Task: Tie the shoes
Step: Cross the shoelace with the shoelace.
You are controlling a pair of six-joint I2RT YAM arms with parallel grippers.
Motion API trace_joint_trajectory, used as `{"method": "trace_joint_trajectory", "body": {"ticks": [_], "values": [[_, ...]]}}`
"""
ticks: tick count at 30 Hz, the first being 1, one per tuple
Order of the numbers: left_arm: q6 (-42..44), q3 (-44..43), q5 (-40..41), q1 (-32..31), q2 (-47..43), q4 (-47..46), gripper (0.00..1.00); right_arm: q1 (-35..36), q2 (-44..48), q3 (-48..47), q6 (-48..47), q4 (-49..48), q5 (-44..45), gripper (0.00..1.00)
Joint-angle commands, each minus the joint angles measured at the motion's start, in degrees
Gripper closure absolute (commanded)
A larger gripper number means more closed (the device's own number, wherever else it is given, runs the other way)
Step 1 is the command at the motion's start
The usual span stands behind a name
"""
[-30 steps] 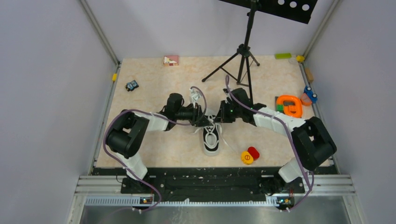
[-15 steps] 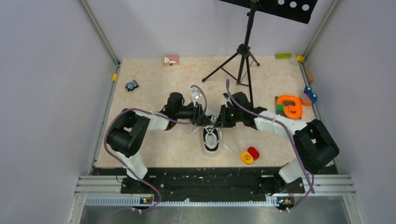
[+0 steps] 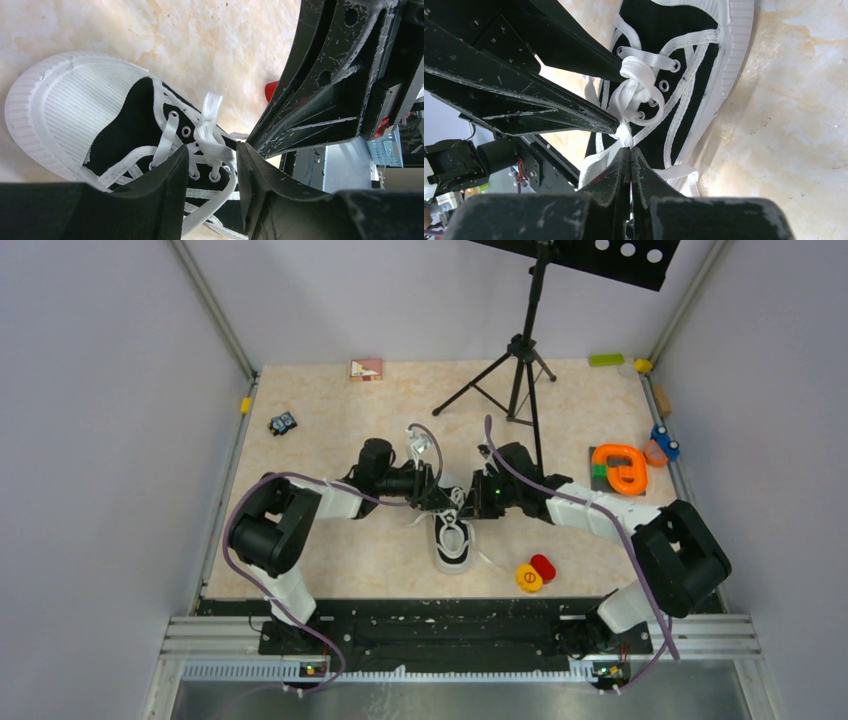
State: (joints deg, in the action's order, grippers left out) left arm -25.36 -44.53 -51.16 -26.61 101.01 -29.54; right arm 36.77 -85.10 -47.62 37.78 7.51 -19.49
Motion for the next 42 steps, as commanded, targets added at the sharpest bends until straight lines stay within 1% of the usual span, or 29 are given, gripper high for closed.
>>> {"method": "trace_joint_trajectory", "body": {"ticks": [1,4,8,12,18,22,23,24,25,28,31,37,40,41,42], "values": [[1.88,-1.51,-0.73,0.17,-1.78,1.57,0.57,0.93,2.70,0.23,1.00,-2.00,0.55,1.00],[1.81,-1.86,-1.19,0.07,-1.35,2.30,0.58,0.93,2.69,0.16,1.08,-2.05,0.67,1.00],[-0.85,-0.42,-2.08,-0.13,-1.51,-2.88,0.54,0.93,2.61,-0.02,0.98,-1.76,0.76,1.00],[-1.57,-1.15,-2.30,-0.68,-0.77,-3.23,0.57,0.93,2.66,-0.02,1.02,-1.71,0.61,1.00],[-0.14,-2.21,-1.37,-1.23,-0.57,-0.54,0.59,0.93,3.06,0.42,1.00,-1.82,0.52,1.00],[-0.28,-2.53,-0.77,-1.62,-0.14,-0.38,0.60,0.93,3.19,0.42,0.83,-1.93,0.24,1.00],[-0.15,-2.84,-0.52,-1.78,-0.06,0.03,0.61,0.93,3.25,0.42,0.81,-1.90,0.24,1.00],[-0.13,-3.15,-0.48,-1.84,0.09,0.33,0.65,0.93,3.34,0.48,0.84,-1.95,0.31,1.00],[-0.17,-3.50,-0.83,-1.94,0.37,0.43,0.72,0.93,3.40,0.50,0.83,-1.91,0.40,1.00],[-0.39,-4.53,-1.90,-2.02,1.61,0.82,1.00,0.93,4.00,0.58,0.88,-1.45,0.88,1.00],[-0.43,-4.68,-2.08,-2.03,1.59,0.82,1.00,0.93,4.99,0.84,0.98,-0.90,1.61,1.00],[1.00,-2.78,-0.67,-1.96,-1.62,0.77,1.00,0.94,6.56,1.61,1.67,0.11,3.29,1.00],[1.10,-1.89,-0.69,-1.94,-2.41,0.50,1.00,0.93,6.45,2.34,1.92,0.04,2.41,1.00],[1.11,-1.50,-0.63,-1.93,-2.73,0.25,1.00,0.93,6.36,2.76,2.14,-0.07,2.09,0.97],[1.06,-1.13,-0.61,-1.95,-2.93,-0.12,1.00,0.93,6.42,3.27,2.27,-0.31,1.86,0.90]]}}
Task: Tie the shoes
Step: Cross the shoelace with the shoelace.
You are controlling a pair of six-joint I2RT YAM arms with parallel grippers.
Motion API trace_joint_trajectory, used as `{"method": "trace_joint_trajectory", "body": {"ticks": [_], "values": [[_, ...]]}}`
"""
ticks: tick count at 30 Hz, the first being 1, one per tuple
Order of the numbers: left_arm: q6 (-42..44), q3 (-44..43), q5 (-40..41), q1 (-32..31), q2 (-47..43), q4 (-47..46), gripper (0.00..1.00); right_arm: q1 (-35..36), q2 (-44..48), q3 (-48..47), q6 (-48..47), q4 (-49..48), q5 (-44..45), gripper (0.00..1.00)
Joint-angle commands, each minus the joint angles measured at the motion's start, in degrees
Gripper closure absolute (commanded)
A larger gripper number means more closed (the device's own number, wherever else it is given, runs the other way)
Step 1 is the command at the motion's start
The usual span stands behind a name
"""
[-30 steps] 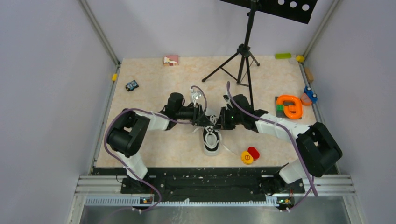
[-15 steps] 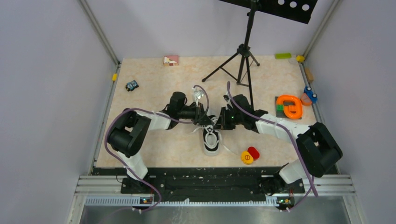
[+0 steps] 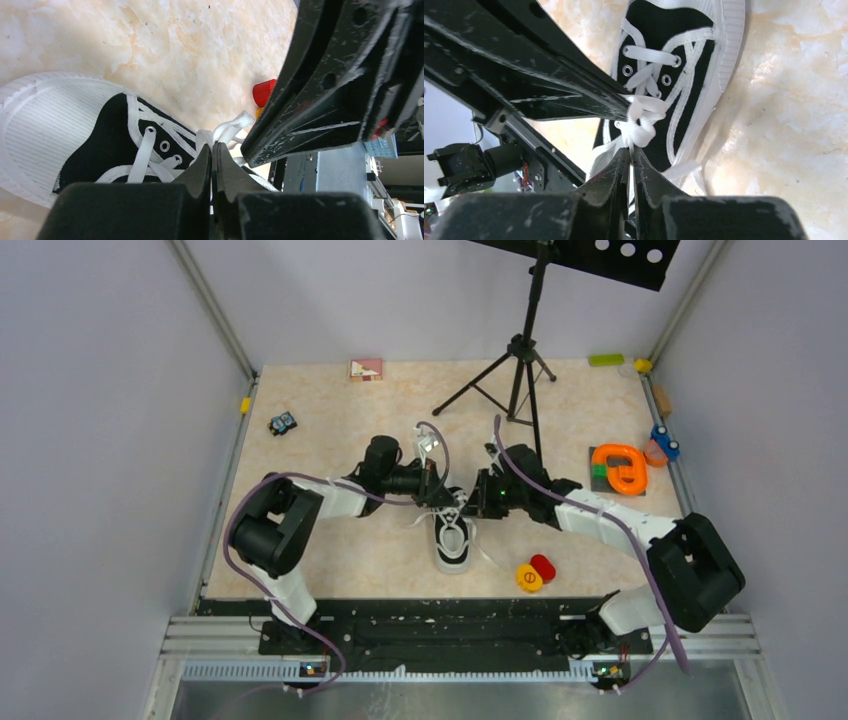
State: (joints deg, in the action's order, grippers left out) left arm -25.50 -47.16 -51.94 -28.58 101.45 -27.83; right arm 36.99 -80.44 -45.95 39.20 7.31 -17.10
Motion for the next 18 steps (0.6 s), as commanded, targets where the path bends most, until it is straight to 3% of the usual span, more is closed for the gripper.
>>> {"method": "trace_joint_trajectory", "body": {"ticks": [1,6,9,18], "values": [[1.23,2.02,0.22,0.01,-3.69,-2.20,1.00,0.71,1.85,1.93,0.93,0.05,-0.33,0.82],[1.28,3.46,0.54,0.14,-4.52,-3.26,1.00,-0.01,5.02,2.21,1.63,1.25,6.79,0.63],[0.57,3.97,-0.08,0.10,-4.02,-5.27,1.00,-1.82,5.16,0.60,1.09,1.71,7.57,0.60],[0.86,3.28,0.00,0.10,-3.72,-4.84,1.00,-4.92,1.26,-0.71,3.99,-5.28,-1.52,0.53]]}}
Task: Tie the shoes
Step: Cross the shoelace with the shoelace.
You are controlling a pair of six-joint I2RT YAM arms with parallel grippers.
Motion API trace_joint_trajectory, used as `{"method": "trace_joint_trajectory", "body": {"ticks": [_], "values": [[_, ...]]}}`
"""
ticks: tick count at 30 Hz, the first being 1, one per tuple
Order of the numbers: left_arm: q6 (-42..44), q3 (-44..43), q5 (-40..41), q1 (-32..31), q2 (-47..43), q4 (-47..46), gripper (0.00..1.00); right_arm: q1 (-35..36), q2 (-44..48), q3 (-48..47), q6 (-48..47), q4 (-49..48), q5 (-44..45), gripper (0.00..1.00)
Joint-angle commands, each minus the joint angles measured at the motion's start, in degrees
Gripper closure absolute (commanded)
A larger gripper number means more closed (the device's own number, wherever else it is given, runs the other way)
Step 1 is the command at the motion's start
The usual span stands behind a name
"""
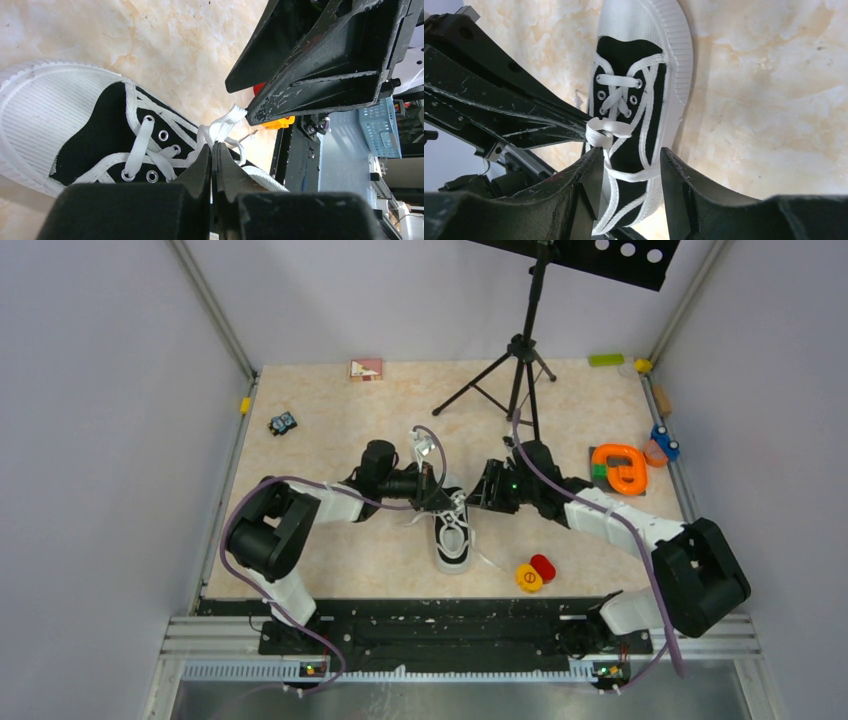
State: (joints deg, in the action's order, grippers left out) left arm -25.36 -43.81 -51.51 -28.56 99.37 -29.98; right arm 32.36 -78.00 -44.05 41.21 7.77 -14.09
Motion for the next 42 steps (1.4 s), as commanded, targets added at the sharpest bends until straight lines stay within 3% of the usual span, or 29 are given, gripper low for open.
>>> {"method": "trace_joint_trajectory", "body": {"ticks": [1,5,17,29,33,35,39,42], "values": [[0.79,-0.27,-0.58,0.08,-1.54,-2.49,1.00,-0.28,-1.39,-2.43,2.54,-6.79,-5.30,0.53],[0.74,-0.78,-0.76,0.11,-1.33,-2.10,1.00,0.59,-0.87,-2.22,2.46,-7.29,-4.66,0.47],[1.17,-1.22,-0.70,0.09,-1.37,-1.09,1.00,2.61,-2.02,-3.91,3.20,-7.92,-3.03,0.49],[1.87,-0.65,-0.98,0.09,-1.87,-0.95,1.00,2.97,-4.53,-4.44,4.63,-7.86,-1.48,0.76],[2.19,-0.84,-1.30,0.12,-2.02,-0.61,1.00,2.97,-5.09,-5.45,4.37,-5.87,-1.35,1.00],[2.67,-0.88,-0.58,0.08,-2.43,0.32,1.00,3.10,-4.93,-5.75,4.30,-5.76,-1.15,1.00],[3.55,-0.77,0.31,0.00,-3.14,1.74,0.76,3.28,-4.64,-5.88,4.44,-6.45,-1.78,1.00],[4.00,-1.01,0.79,0.04,-3.59,2.77,0.71,3.58,-4.57,-6.03,4.19,-6.68,-1.82,1.00]]}}
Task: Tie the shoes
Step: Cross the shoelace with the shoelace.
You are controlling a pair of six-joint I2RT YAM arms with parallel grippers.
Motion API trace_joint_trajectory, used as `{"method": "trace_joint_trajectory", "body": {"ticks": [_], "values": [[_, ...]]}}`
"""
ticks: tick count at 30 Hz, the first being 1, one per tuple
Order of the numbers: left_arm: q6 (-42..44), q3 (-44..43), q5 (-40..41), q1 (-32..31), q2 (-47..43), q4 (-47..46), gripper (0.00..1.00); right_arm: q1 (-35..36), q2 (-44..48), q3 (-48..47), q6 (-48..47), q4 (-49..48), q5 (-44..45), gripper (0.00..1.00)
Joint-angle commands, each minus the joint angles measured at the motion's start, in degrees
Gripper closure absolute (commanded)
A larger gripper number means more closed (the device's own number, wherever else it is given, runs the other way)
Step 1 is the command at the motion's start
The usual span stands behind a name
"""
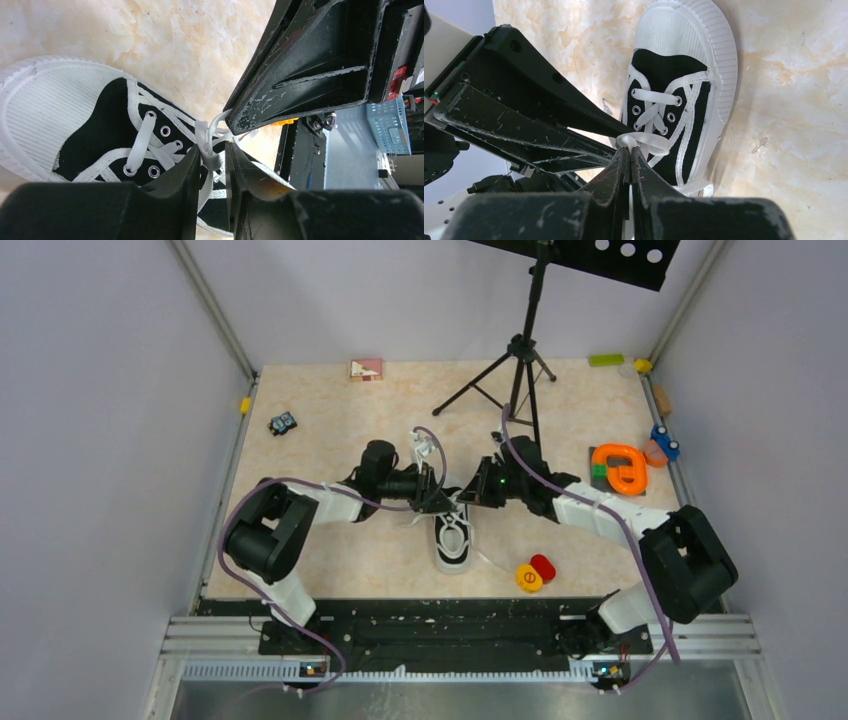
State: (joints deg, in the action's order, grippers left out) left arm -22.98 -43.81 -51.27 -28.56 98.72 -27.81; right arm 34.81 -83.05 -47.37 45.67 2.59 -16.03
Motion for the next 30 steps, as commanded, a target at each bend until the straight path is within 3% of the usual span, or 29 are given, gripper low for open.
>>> {"method": "trace_joint_trajectory", "body": {"ticks": [1,9,21,26,30], "values": [[1.62,-0.95,0.63,0.01,-3.14,0.65,0.71,1.18,0.58,-2.94,-0.32,-1.37,0.27,1.00],[5.32,-2.37,1.50,0.01,-4.53,6.83,0.58,1.38,1.27,-4.53,-0.72,-1.24,0.02,1.00],[4.90,-2.41,1.62,-0.10,-4.02,6.02,0.68,2.27,2.58,-5.83,-0.54,-0.22,-0.32,1.00],[3.38,-1.86,2.24,-0.05,-4.17,3.95,0.56,2.84,2.83,-5.68,-0.16,-0.20,-0.23,1.00],[1.67,-1.40,1.76,-0.31,-3.69,1.40,0.54,3.13,2.90,-5.30,0.16,-0.39,-0.15,1.00]]}}
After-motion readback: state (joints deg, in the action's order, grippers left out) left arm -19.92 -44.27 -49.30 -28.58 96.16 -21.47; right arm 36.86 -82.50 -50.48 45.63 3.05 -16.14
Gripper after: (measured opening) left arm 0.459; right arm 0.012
